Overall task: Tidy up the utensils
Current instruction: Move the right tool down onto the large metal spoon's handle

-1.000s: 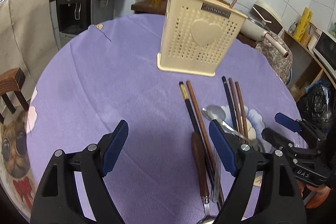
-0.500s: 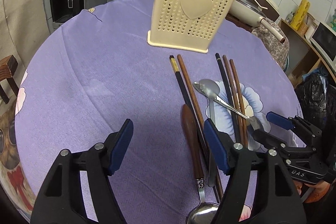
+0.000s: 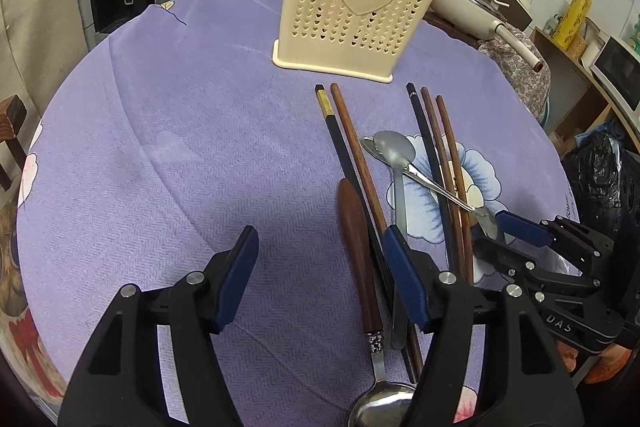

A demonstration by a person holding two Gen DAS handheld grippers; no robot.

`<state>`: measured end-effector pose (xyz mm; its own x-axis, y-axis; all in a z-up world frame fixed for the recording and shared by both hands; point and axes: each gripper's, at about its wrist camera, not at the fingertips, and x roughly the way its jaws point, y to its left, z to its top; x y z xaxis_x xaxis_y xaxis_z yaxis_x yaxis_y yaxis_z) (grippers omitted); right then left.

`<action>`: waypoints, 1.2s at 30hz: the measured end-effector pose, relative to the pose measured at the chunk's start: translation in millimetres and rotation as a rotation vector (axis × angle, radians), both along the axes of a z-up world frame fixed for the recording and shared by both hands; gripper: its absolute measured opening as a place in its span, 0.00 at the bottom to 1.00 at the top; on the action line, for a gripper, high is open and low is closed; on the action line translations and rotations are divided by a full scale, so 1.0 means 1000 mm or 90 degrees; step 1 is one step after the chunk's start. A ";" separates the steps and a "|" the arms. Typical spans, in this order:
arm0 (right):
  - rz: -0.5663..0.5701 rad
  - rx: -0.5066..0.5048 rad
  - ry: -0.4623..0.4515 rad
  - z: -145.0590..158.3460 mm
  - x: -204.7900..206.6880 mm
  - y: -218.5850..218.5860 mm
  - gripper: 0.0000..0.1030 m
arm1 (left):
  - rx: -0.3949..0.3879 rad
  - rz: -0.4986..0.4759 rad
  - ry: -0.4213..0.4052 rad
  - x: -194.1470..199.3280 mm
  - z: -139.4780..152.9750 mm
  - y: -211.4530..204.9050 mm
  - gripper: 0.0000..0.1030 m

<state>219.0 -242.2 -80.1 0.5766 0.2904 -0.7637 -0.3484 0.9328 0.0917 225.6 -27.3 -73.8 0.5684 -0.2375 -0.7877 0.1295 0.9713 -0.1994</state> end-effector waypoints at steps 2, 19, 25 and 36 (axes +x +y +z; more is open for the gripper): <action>0.002 0.000 0.000 0.000 -0.001 0.000 0.38 | -0.002 -0.003 0.006 0.002 -0.002 -0.002 0.57; 0.008 -0.013 -0.004 -0.001 -0.007 0.001 0.39 | 0.050 -0.014 0.004 0.011 -0.004 -0.024 0.26; 0.006 -0.012 -0.004 -0.001 -0.007 0.000 0.37 | 0.053 -0.015 0.001 0.013 -0.003 -0.031 0.17; 0.002 -0.003 -0.003 0.000 -0.006 -0.002 0.37 | -0.042 0.006 0.033 0.018 -0.007 -0.016 0.16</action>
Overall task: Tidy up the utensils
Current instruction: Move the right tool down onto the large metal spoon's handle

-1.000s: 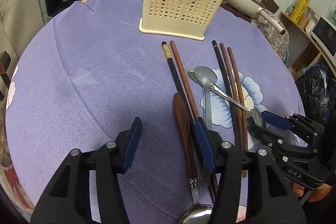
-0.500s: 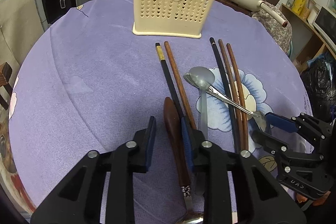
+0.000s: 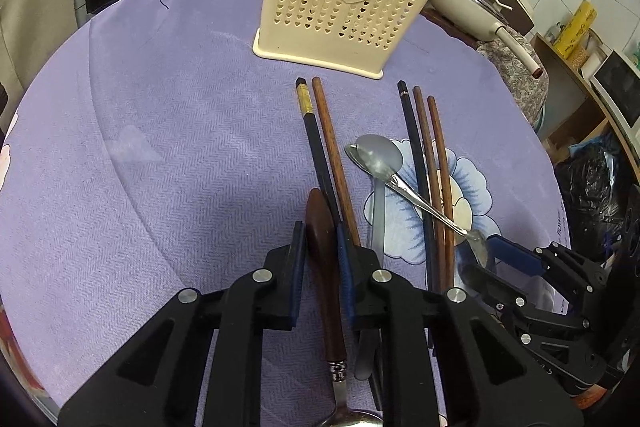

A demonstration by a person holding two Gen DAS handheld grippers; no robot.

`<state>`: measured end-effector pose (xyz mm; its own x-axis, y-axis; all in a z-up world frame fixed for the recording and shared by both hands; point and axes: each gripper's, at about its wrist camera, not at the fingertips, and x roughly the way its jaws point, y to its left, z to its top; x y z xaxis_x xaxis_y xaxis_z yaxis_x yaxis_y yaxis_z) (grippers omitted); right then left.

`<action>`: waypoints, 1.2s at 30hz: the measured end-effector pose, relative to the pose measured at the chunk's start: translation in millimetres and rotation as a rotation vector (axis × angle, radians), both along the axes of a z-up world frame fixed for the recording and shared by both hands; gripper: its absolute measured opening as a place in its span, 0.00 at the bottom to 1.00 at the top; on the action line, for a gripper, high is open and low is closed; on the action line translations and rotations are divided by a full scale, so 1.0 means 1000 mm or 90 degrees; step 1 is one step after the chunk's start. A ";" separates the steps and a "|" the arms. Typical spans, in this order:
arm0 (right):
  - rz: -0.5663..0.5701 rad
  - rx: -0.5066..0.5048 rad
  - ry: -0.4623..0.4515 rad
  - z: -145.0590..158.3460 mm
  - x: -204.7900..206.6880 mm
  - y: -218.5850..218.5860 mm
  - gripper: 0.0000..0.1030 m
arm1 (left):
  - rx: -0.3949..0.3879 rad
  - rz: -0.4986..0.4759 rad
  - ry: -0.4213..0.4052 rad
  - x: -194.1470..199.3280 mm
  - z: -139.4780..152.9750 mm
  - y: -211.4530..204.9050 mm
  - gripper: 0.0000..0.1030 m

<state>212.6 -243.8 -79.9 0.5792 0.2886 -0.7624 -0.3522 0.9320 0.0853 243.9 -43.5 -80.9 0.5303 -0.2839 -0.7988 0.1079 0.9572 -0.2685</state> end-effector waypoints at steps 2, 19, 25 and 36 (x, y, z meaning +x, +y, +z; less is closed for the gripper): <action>-0.003 0.007 0.001 0.000 0.000 -0.002 0.37 | -0.007 0.000 0.003 0.000 0.000 0.001 0.16; -0.013 0.010 0.002 0.000 -0.001 -0.005 0.37 | 0.010 0.032 -0.002 -0.006 0.001 0.025 0.16; -0.014 0.010 0.002 0.000 -0.001 -0.005 0.37 | 0.066 0.032 -0.014 -0.006 0.001 0.012 0.17; -0.013 0.002 -0.001 0.000 -0.002 -0.004 0.37 | 0.081 0.034 -0.016 -0.004 0.001 0.008 0.16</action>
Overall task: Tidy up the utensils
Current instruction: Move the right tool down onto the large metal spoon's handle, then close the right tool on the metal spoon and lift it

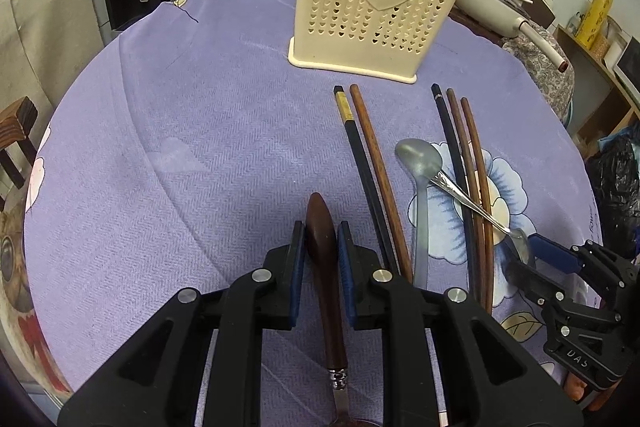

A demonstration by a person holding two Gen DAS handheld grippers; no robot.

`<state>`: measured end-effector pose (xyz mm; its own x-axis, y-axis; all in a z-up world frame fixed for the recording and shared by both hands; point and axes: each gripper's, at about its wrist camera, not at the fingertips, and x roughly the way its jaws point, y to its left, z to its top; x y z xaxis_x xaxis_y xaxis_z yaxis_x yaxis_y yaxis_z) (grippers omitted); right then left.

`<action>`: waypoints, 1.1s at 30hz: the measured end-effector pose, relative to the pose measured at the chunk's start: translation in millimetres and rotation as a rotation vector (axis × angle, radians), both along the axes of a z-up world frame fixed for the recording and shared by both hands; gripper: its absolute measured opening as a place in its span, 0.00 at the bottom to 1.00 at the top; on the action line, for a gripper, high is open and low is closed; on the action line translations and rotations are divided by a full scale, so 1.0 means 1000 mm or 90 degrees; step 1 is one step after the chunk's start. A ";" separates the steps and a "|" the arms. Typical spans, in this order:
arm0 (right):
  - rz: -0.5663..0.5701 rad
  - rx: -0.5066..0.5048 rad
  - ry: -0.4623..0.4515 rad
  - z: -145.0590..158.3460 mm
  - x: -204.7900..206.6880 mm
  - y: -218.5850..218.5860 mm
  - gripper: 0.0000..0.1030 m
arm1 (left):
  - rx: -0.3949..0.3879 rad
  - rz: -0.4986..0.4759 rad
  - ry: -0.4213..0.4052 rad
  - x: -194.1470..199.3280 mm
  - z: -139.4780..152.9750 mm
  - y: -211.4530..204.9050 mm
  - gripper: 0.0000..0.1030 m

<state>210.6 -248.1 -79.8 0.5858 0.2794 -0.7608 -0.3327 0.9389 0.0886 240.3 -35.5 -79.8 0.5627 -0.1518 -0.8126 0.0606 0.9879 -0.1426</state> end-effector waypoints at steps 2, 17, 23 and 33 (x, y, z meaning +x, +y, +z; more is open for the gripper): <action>0.000 0.004 0.001 0.000 0.000 -0.001 0.36 | -0.008 0.002 0.002 0.001 0.000 0.002 0.16; 0.016 0.046 -0.097 0.050 -0.018 -0.007 0.07 | -0.049 0.003 0.009 0.002 0.000 0.011 0.16; -0.003 0.058 -0.062 0.036 -0.009 -0.009 0.07 | -0.052 0.001 0.008 0.001 0.000 0.012 0.16; -0.054 0.061 -0.034 0.024 -0.002 -0.020 0.32 | -0.048 -0.001 0.007 0.001 0.000 0.012 0.16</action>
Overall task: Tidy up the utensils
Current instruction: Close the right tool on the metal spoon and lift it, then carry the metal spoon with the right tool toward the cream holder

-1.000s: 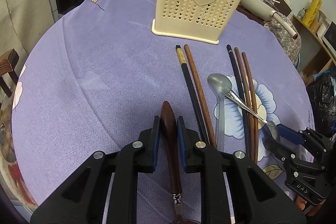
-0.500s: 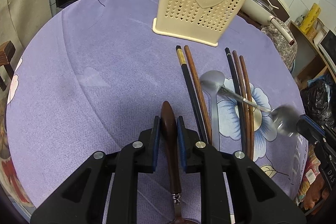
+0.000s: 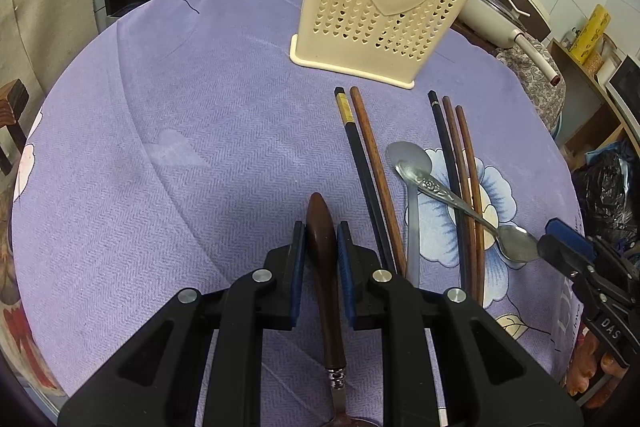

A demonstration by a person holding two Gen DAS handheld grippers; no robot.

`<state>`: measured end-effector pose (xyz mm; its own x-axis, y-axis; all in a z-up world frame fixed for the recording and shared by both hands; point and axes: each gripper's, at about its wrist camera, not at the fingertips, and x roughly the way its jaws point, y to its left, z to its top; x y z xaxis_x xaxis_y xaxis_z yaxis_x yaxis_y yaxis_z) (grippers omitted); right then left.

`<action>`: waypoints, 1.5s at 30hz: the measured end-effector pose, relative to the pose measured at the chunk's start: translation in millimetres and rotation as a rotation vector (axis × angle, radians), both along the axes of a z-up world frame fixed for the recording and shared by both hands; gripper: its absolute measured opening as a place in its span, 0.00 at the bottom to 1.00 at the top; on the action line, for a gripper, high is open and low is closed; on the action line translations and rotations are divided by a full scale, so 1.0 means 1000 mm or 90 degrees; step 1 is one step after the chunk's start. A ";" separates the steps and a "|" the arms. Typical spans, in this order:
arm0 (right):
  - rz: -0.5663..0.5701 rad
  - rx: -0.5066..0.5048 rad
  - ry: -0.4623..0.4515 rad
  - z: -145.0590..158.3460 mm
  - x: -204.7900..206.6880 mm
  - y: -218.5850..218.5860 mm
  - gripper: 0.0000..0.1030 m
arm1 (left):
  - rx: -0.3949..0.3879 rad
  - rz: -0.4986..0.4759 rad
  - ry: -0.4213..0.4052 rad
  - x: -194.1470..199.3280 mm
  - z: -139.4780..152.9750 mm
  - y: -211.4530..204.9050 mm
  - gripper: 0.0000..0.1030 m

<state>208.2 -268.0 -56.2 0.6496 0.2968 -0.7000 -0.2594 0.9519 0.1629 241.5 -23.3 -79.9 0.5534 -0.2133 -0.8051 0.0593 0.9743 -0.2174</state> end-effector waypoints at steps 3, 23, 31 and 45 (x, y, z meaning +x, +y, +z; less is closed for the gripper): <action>-0.025 0.022 0.042 -0.013 0.003 -0.008 0.31 | 0.001 0.000 -0.001 0.000 0.000 0.000 0.16; -0.157 0.236 0.116 -0.036 0.002 -0.044 0.15 | 0.001 -0.001 -0.001 0.000 0.002 -0.002 0.16; -0.171 0.297 0.118 -0.039 0.008 -0.051 0.07 | -0.001 -0.003 -0.001 0.001 0.001 -0.001 0.16; -0.104 0.198 -0.030 0.032 -0.004 -0.048 0.02 | -0.031 -0.006 -0.030 -0.006 0.019 0.010 0.16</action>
<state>204.1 -315.7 -24.7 0.7354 0.3805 -0.5607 -0.1222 0.8884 0.4426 235.4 -12.9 -60.6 0.5880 -0.2563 -0.7672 0.0789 0.9621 -0.2610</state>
